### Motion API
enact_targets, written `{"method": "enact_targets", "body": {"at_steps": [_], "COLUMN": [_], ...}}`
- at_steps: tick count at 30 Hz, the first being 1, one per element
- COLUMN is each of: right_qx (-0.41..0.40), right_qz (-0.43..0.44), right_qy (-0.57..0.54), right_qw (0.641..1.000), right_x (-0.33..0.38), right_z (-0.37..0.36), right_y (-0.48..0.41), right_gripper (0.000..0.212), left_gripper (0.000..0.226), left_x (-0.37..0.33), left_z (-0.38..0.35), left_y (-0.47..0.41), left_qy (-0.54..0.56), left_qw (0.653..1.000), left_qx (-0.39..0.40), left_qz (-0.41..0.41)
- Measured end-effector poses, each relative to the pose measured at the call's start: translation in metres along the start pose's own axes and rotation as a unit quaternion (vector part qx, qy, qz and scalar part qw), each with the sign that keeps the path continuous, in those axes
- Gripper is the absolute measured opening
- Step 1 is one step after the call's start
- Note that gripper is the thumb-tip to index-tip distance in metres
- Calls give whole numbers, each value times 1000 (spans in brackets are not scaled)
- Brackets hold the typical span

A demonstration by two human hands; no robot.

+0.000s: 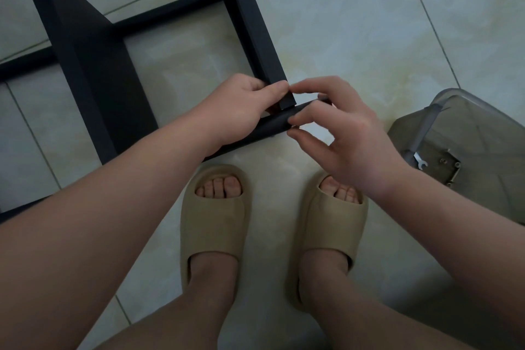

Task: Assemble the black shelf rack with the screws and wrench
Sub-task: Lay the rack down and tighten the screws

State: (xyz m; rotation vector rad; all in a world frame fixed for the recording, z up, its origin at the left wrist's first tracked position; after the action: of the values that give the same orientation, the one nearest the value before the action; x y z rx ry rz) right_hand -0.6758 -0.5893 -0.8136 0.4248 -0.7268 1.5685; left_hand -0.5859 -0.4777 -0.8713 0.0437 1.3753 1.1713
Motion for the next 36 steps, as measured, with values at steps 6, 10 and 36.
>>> {"method": "enact_targets", "body": {"at_steps": [6, 10, 36], "right_qx": [-55, -42, -75], "right_qz": [52, 46, -192], "right_qy": [148, 107, -131], "right_qw": [986, 992, 970], "right_x": [15, 18, -1], "right_z": [4, 3, 6], "right_y": [1, -4, 30], "right_gripper": [7, 14, 17], "left_gripper": [45, 53, 32], "left_x": [3, 3, 1], "left_z": [-4, -5, -11], "left_y": [2, 1, 4], "left_qy": [49, 25, -25], "left_qw": [998, 1000, 998], "left_qx": [26, 15, 22], "left_qz": [10, -3, -44]}}
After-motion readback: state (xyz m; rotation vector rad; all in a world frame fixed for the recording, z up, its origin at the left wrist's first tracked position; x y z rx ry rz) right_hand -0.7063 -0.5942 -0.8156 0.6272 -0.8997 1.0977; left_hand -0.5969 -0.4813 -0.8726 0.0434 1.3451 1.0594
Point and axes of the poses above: each hand's wrist, its own y-axis away from the middle knuckle, its own z-axis out of the back of the hand, x = y × z, the point moved 8 cm from there along -y, towards the middle knuckle, and after that the axes turned 3 degrees about -x, right-handed, at the moved point
